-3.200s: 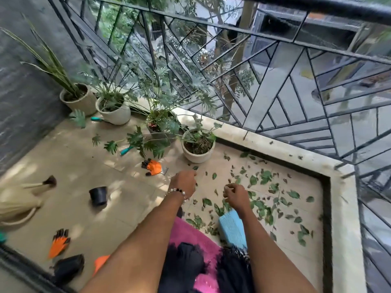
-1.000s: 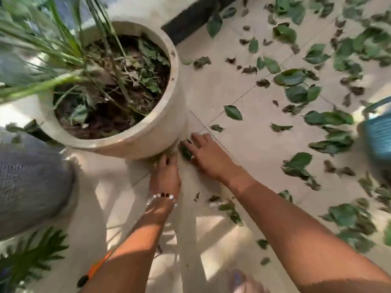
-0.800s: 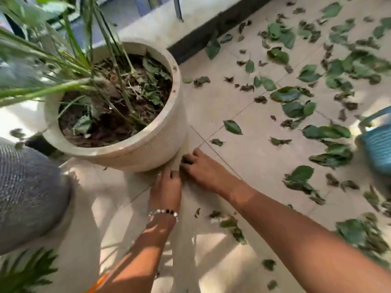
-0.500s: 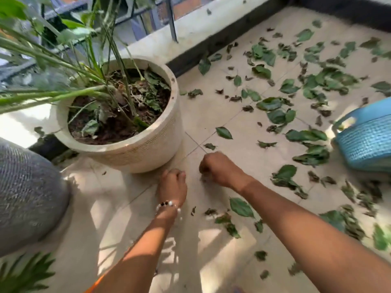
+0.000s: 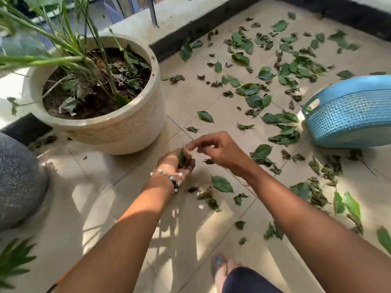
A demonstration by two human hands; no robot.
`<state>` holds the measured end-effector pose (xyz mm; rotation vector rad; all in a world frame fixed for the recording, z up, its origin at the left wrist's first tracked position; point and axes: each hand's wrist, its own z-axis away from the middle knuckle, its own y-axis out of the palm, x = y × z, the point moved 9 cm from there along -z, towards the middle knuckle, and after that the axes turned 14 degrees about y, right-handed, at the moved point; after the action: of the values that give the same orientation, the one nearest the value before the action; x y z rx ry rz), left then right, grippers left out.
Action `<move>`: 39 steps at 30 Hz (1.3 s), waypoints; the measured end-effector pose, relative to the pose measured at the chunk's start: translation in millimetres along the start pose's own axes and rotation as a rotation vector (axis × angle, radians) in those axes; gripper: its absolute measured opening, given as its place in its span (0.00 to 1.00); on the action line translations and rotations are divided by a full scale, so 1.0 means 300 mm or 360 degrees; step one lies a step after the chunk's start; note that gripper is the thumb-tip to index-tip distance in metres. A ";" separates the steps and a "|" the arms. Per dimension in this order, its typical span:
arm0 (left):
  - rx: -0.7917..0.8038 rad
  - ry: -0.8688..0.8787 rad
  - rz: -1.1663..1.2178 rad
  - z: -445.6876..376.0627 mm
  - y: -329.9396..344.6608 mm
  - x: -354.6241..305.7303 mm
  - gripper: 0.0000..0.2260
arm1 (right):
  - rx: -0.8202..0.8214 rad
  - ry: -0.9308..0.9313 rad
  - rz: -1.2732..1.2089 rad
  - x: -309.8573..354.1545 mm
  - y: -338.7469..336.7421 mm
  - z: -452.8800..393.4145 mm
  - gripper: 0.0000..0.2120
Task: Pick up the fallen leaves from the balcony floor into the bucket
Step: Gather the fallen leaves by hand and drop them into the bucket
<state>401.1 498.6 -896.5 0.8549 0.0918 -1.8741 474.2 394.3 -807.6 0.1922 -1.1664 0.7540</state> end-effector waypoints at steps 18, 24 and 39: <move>0.0041 -0.0039 -0.0283 0.006 -0.088 0.054 0.21 | -0.0470 -0.0008 0.0429 -0.109 -0.077 0.036 0.11; 0.0070 -0.0114 -0.0310 0.117 0.027 0.137 0.15 | -0.0318 0.0048 0.0475 -0.086 0.016 0.096 0.09; -0.0094 0.0064 -0.0483 0.004 -0.130 0.055 0.18 | -0.0402 0.0381 0.1227 -0.328 -0.048 0.076 0.09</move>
<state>364.6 503.5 -917.3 0.8757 0.3156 -2.1247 447.7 329.3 -881.5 -0.5793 -1.0860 1.2471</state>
